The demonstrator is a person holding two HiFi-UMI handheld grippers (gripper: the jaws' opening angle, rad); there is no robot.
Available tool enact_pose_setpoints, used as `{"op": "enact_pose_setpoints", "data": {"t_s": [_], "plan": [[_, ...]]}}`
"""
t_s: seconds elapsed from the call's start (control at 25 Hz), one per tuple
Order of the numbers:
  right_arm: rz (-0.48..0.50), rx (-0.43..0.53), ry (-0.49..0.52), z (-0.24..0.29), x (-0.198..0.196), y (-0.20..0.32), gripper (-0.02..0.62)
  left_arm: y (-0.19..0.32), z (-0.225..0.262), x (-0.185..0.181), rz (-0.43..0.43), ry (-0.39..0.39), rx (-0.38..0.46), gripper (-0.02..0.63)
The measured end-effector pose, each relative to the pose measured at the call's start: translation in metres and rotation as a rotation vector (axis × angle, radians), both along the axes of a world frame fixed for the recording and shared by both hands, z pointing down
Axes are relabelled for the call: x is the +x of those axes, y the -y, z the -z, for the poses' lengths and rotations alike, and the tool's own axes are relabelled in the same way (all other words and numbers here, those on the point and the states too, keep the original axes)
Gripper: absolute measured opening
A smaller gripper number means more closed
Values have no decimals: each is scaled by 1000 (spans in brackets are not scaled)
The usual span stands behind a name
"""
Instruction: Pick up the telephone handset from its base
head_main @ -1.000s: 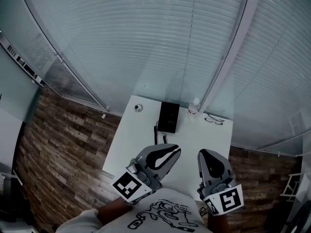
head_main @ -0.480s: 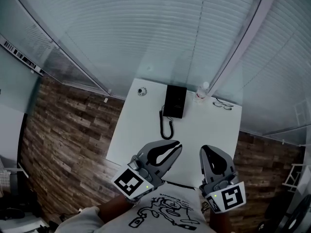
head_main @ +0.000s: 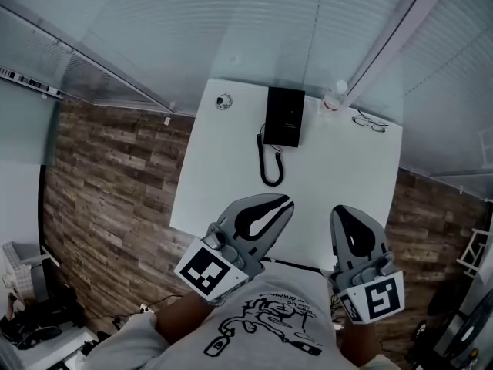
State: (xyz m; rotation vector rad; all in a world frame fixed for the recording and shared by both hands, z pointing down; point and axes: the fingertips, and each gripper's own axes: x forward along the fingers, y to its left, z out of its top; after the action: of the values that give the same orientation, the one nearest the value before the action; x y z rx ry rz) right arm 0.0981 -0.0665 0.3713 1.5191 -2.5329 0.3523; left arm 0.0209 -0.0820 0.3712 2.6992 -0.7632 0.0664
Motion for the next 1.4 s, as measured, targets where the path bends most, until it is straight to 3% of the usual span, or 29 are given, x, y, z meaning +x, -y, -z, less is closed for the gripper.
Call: {"op": "enact_pose_setpoints", "data": {"t_s": [0.32, 0.6, 0.88, 1.2, 1.28, 1.4], "plan": [[-4, 4, -53, -26, 8, 32, 8, 37, -30, 4, 8, 54, 20, 32], [17, -29, -58, -56, 1, 62, 8, 77, -72, 7, 22, 74, -28, 37], [15, -45, -54, -89, 5, 94, 8, 123, -124, 6, 70, 136, -61, 115], [10, -129, -12, -128, 3, 120, 8, 170, -193, -1, 139, 185, -130, 110], [15, -135, -10, -137, 4, 128, 9, 181, -210, -5, 170, 195, -141, 43], [26, -149, -6, -149, 3, 135, 8, 195, -232, -9, 208, 219, -148, 46]]}}
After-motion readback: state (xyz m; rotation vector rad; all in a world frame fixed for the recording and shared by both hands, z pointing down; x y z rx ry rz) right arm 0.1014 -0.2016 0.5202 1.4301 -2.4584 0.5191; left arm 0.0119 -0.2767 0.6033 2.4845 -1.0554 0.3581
